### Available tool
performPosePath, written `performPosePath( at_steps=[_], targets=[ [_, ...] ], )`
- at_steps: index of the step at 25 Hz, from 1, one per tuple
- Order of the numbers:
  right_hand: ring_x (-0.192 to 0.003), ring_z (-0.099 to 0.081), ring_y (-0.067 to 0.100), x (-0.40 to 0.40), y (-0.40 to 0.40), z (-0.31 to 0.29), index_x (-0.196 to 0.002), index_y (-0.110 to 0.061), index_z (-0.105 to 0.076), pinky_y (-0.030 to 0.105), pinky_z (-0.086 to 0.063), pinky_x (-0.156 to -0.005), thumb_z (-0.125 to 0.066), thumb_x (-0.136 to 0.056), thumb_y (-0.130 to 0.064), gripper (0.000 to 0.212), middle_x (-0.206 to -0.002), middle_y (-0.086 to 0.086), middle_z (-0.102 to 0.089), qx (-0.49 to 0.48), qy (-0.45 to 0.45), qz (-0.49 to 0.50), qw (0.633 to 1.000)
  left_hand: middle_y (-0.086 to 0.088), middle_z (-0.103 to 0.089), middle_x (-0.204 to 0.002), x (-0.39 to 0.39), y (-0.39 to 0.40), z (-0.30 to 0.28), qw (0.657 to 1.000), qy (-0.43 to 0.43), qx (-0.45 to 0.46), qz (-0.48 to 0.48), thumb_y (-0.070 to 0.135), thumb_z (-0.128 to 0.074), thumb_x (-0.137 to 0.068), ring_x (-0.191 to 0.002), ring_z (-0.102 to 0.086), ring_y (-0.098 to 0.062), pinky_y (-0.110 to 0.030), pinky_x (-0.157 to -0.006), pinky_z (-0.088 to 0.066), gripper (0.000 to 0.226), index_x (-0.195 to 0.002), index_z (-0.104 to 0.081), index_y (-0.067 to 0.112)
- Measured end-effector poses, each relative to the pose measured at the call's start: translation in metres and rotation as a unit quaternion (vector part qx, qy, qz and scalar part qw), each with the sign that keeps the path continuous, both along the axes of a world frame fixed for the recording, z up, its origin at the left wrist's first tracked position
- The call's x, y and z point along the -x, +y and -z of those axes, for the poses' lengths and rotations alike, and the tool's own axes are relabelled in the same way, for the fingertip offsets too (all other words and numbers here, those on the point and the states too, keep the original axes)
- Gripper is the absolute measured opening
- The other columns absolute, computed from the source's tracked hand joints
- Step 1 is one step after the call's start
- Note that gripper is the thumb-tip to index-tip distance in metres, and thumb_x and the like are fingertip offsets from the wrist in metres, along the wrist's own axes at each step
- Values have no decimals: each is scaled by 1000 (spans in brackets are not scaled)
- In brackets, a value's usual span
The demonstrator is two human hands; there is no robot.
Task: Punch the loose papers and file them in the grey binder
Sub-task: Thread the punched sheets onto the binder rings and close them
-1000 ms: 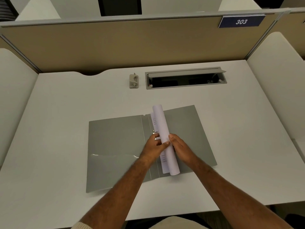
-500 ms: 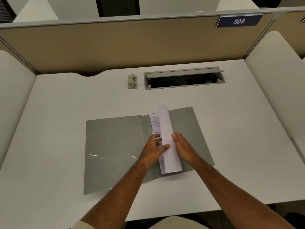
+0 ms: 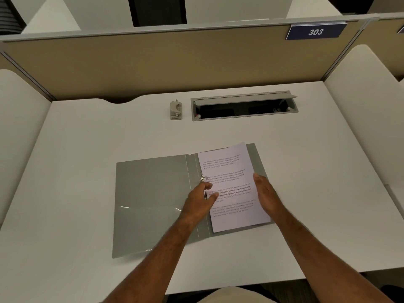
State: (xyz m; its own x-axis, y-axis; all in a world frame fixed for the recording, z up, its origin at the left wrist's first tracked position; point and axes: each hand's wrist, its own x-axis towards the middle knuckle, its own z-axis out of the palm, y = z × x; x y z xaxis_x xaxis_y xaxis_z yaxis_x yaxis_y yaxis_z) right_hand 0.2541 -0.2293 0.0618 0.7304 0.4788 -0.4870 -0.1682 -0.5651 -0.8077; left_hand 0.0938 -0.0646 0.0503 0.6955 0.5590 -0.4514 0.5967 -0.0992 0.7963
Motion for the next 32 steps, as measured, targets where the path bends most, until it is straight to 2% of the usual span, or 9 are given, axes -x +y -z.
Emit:
performPosePath(
  at_steps=[2, 5, 7, 9, 12, 19, 22, 26, 32],
  targets=[
    [-92, -67, 15, -10, -8, 14, -103, -24, -60, 23, -49, -71, -31, -109, -44, 36, -97, -5, -66, 11, -7, 23, 1000, 8, -63, -128, 9, 12, 4, 999, 0, -28, -28, 31, -70, -96, -115, -59, -10, -23, -90, -48, 32, -124, -62, 19],
    [-105, -69, 24, -27, -23, 48, -109, -27, -59, 46, -56, -92, -39, -99, -66, 46, -111, 3, -68, 21, -14, 35, 999, 9, -59, -122, 27, 31, 6, 996, 8, -48, -70, 29, -71, -95, -113, -56, -9, -25, -93, -45, 33, -126, -63, 19],
    [-114, -65, 26, -31, -24, 47, -123, -19, -56, 45, -51, -99, -44, -96, -65, 55, -122, 5, -65, 34, -11, 48, 998, 8, -60, -120, 41, 46, 8, 993, 2, -53, -104, 28, -72, -95, -113, -57, -10, -28, -96, -49, 31, -124, -64, 19],
    [-116, -59, 28, -34, -23, 40, -134, -11, -52, 40, -46, -98, -50, -100, -51, 52, -126, 7, -61, 77, -34, 69, 994, 6, -61, -120, 54, 61, 9, 989, 0, -63, -133, 27, -73, -94, -113, -57, -12, -32, -99, -50, 30, -122, -64, 19],
    [-117, -59, 32, -39, -31, 45, -135, -11, -52, 48, -47, -102, -63, -96, -44, 52, -129, 9, -61, 161, -71, 97, 980, 2, -60, -123, 72, 82, 13, 982, 15, -85, -168, 27, -76, -92, -115, -57, -17, -35, -101, -48, 33, -121, -64, 19],
    [-105, -63, 30, -35, -45, 67, -119, -21, -52, 57, -50, -98, -66, -81, -59, 56, -117, 6, -63, 169, -52, 89, 980, -4, -52, -143, 119, 122, 17, 946, 132, -206, -213, 36, -79, -86, -131, -50, -35, -54, -110, -40, 51, -132, -59, 24],
    [-100, -66, 28, -45, -57, 104, -113, -29, -50, 56, -55, -93, -57, -65, -76, 68, -115, 2, -66, 161, -43, 72, 983, -9, -45, -150, 135, 131, 18, 936, 166, -201, -237, 34, -77, -88, -135, -45, -40, -56, -112, -35, 60, -141, -53, 20],
    [-102, -66, 29, -42, -58, 103, -115, -30, -47, 56, -54, -94, -56, -63, -75, 70, -117, 2, -65, 155, -36, 80, 984, -14, -43, -152, 151, 135, 25, 922, 219, -141, -287, 40, -76, -87, -136, -44, -44, -57, -112, -35, 73, -147, -44, 14],
    [-107, -63, 33, -20, -47, 56, -127, -19, -44, 54, -53, -96, -69, -88, -46, 53, -123, 7, -63, 136, -29, 97, 986, -14, -59, -142, 166, 147, 31, 925, 163, -49, -338, 56, -75, -77, -128, -56, -40, -57, -112, -39, 86, -146, -43, 15]
  ],
)
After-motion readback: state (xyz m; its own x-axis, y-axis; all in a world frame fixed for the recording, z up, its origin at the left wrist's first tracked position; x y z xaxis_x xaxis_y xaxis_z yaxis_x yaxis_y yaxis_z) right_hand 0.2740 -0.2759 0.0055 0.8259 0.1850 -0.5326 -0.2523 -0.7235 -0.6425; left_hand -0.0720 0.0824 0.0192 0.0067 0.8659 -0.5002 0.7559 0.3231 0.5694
